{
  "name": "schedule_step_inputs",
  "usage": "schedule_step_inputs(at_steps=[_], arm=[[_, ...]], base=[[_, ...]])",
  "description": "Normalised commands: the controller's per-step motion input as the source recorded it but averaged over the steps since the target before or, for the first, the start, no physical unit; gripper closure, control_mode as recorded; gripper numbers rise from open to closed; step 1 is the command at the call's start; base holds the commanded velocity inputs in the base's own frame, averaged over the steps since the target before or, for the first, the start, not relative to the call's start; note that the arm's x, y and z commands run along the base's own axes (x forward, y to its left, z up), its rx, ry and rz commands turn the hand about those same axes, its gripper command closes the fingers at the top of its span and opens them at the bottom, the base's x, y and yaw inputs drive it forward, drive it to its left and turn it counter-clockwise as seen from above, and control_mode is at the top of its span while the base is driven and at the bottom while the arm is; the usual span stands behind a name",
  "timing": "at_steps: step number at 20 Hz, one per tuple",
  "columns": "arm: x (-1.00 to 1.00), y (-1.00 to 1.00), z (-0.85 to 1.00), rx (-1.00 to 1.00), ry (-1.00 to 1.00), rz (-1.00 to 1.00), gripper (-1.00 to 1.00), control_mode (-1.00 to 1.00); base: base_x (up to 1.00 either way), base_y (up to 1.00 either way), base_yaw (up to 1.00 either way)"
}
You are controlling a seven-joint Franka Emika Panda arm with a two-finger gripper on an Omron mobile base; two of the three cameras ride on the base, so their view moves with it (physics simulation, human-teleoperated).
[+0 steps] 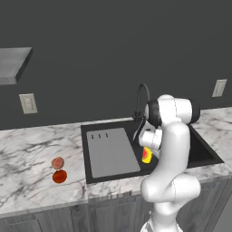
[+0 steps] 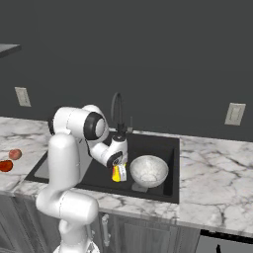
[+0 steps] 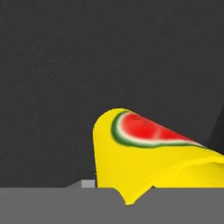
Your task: Remove the tomato and peach from the sink. Then move the bowl and cup from the counter to the sink for washing.
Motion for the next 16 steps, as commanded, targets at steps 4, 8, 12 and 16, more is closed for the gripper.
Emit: schedule_step_inputs(at_steps=[4,8,12,16], arm=[[0.06,0.03,-0.28,-0.01,0.00,0.03,1.00,-1.00],[-0.01,0.07,-0.26,0.00,0.00,0.04,1.00,-1.00],[-0.07,0.05,-0.28,0.00,0.00,0.04,1.00,-1.00],[-0.13,0.07,-0.30,0.00,0.00,0.01,1.00,-1.00]], base=[[0.00,0.00,0.00],[0.00,0.00,0.00],[0.00,0.00,0.00],[0.00,0.00,0.00]])
